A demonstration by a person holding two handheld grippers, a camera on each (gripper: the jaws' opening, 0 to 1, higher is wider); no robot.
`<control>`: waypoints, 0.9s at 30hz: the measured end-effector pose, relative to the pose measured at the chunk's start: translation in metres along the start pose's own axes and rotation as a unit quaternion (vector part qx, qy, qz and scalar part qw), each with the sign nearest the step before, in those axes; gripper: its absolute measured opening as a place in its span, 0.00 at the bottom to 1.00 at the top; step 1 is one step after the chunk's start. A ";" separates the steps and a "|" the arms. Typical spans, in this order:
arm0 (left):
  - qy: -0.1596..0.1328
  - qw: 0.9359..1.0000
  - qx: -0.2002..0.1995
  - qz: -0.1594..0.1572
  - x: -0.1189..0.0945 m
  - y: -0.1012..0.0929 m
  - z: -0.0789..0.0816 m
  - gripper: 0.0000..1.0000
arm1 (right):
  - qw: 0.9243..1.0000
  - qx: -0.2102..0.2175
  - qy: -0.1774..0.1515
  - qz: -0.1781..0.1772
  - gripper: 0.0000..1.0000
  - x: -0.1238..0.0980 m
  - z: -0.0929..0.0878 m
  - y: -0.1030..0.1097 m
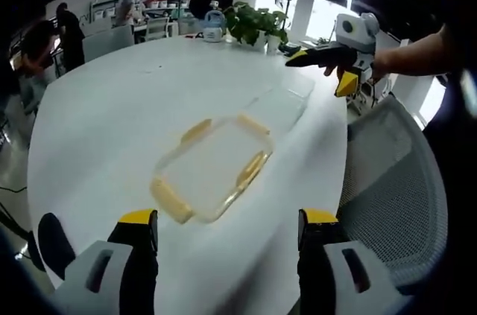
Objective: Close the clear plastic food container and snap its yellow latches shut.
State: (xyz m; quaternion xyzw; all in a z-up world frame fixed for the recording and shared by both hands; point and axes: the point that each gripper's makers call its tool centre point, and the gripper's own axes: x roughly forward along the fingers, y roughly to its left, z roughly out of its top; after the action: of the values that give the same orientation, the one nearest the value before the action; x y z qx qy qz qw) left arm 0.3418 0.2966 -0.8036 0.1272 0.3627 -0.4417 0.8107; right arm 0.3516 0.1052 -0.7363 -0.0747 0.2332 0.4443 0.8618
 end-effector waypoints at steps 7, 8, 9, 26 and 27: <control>0.008 1.000 0.013 -0.006 0.003 0.001 -0.002 0.77 | 1.000 -0.018 0.014 0.012 0.71 0.005 -0.003 0.000; 0.010 1.000 0.016 -0.007 0.004 0.002 -0.002 0.77 | 1.000 -0.019 0.015 0.012 0.71 0.006 -0.003 0.000; 0.011 1.000 0.017 -0.008 0.004 0.002 -0.002 0.77 | 1.000 -0.021 0.016 0.014 0.71 0.006 -0.002 0.001; 0.036 0.997 0.060 -0.021 0.011 0.017 -0.004 0.76 | 0.997 -0.052 0.042 0.030 0.70 0.021 -0.006 -0.003; 0.038 0.997 0.063 -0.022 0.012 0.017 -0.004 0.76 | 0.997 -0.054 0.043 0.031 0.70 0.022 -0.006 -0.003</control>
State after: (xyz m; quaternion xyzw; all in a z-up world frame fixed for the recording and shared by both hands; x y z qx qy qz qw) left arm 0.3580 0.3014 -0.8163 0.1866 0.3673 -0.4767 0.7766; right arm 0.3624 0.1173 -0.7522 -0.1326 0.2486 0.4793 0.8312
